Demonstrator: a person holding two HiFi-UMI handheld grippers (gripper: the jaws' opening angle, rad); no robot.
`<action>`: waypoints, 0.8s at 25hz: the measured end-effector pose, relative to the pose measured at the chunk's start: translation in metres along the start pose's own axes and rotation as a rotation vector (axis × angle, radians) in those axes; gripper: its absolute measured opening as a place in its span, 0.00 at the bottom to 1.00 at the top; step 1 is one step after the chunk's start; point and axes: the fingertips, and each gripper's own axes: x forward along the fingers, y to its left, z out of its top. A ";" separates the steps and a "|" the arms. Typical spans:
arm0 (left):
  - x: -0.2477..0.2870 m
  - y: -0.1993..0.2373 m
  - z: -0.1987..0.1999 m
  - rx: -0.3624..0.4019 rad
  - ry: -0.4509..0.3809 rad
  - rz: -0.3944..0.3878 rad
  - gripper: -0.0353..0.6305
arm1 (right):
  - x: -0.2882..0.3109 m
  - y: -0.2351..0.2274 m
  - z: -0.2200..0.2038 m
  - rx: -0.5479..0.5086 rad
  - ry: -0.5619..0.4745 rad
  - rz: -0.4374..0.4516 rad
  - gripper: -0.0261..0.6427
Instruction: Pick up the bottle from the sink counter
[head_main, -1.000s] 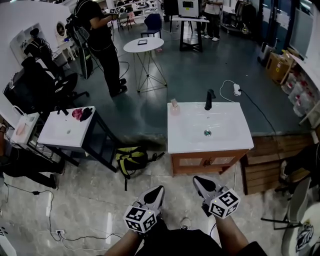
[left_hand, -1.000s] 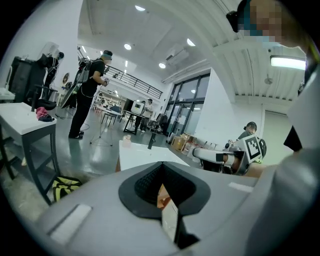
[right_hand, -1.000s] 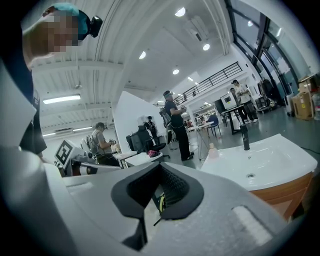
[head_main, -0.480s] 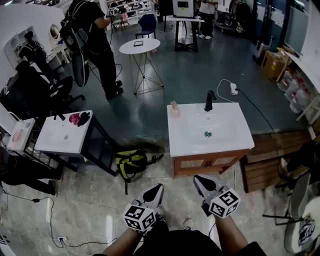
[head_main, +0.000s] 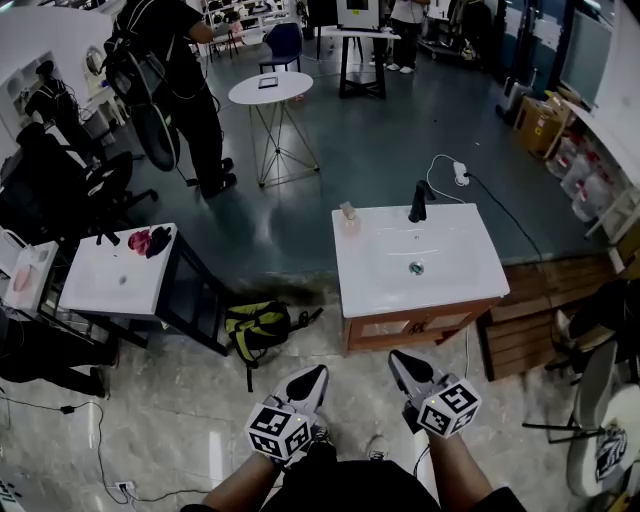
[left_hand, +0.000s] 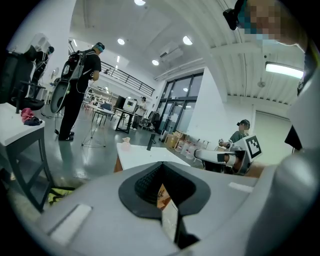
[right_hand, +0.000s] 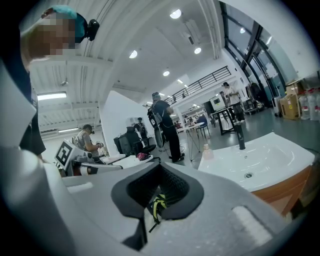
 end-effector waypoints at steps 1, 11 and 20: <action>0.000 0.003 0.001 -0.001 0.001 -0.002 0.06 | 0.003 0.001 0.000 0.002 0.002 -0.005 0.04; 0.003 0.038 0.015 0.031 0.002 -0.030 0.06 | 0.039 0.005 0.002 0.006 -0.001 -0.035 0.04; 0.004 0.067 0.028 0.065 0.004 -0.072 0.06 | 0.070 0.013 0.003 0.013 -0.027 -0.070 0.04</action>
